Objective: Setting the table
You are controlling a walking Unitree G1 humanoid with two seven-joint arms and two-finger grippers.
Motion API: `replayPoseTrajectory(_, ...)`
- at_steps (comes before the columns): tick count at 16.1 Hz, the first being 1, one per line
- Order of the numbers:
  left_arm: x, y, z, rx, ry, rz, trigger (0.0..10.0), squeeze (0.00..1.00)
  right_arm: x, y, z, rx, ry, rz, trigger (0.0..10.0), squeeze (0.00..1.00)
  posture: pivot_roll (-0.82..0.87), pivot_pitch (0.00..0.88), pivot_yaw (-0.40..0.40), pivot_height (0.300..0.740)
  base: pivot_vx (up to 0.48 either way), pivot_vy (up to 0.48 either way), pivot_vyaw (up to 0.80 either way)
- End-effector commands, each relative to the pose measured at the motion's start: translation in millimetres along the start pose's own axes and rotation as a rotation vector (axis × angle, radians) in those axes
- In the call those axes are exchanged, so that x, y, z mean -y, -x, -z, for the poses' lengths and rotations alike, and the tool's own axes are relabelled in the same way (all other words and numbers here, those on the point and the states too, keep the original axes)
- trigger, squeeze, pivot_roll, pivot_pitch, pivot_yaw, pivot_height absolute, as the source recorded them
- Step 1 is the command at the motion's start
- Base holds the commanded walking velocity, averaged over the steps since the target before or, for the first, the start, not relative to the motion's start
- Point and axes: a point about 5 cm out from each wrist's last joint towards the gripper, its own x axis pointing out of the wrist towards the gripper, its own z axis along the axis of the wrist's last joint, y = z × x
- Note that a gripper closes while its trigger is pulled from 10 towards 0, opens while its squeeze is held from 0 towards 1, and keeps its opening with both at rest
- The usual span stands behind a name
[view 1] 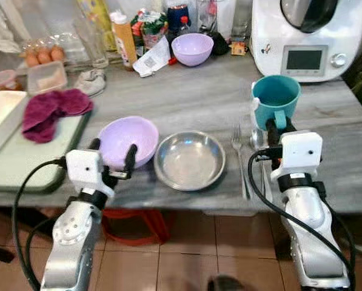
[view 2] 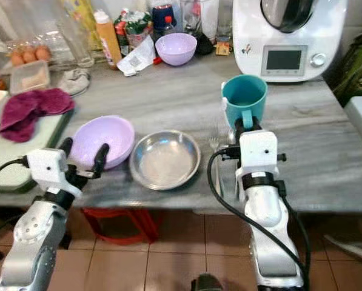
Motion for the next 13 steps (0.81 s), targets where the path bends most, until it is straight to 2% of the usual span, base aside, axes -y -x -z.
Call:
replayPoseTrajectory(1,-4.6,3.3,-5,0.013,-0.020,0.018,10.0,0.00,1.0,-1.0,-6,0.029,0.002,0.008,10.0,0.00,-0.15,0.155,0.058,0.740,0.000,0.000,0.00)
replayPoseTrajectory(6,-4.0,16.1,-8,0.019,-0.072,0.127,10.0,0.00,1.3,-16.0,-9,0.043,-0.018,-0.057,10.0,0.00,-0.14,0.157,0.051,0.740,0.000,0.000,0.00)
replayPoseTrajectory(11,1.0,19.2,-8,0.012,-0.068,0.209,10.0,0.00,-6.6,-31.9,-10,0.030,-0.099,-0.142,10.0,0.00,-0.14,0.160,0.049,0.740,0.000,0.000,0.00)
replayPoseTrajectory(13,0.6,17.9,-8,0.013,-0.066,0.217,10.0,0.00,-9.9,-44.6,-12,0.030,-0.116,-0.213,10.0,0.00,-0.14,0.163,0.049,0.740,0.000,0.000,0.00)
